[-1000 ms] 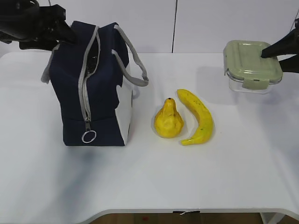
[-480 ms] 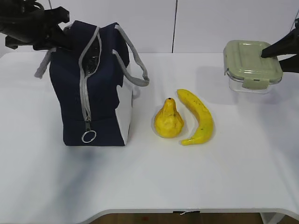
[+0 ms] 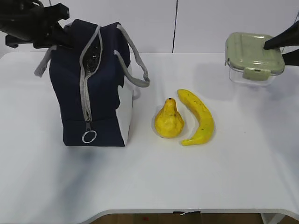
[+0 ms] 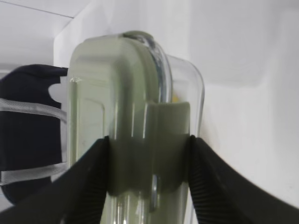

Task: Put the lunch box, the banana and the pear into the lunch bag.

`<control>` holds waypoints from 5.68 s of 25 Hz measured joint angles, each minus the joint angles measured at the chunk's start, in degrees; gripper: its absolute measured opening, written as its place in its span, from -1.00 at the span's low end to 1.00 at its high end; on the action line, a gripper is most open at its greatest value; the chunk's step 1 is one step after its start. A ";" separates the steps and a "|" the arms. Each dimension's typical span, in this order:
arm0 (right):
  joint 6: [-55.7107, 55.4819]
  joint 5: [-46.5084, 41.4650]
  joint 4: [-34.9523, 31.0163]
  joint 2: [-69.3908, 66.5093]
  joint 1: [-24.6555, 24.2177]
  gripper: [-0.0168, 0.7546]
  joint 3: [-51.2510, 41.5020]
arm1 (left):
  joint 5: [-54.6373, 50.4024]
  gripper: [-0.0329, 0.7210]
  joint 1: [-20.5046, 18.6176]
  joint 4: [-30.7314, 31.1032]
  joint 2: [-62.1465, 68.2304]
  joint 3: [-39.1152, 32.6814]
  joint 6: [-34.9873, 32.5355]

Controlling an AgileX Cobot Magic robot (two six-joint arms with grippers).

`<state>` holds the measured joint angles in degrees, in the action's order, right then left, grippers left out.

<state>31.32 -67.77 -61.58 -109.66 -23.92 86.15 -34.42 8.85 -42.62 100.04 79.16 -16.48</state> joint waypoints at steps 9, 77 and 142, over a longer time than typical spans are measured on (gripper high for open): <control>-6.77 -0.38 2.63 2.88 3.11 0.07 4.86 | -0.99 -0.92 0.57 4.54 -3.43 0.13 4.66; -22.95 12.38 15.06 -13.40 46.21 0.07 27.25 | 5.99 -0.92 12.36 7.00 -6.61 0.16 20.50; -30.35 -3.46 69.23 -7.09 45.09 0.24 20.17 | 3.26 -0.93 7.65 19.94 -6.29 0.16 20.50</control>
<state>0.97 -71.23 7.65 -116.75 21.17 106.33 -31.16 16.50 -22.68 93.75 79.31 4.01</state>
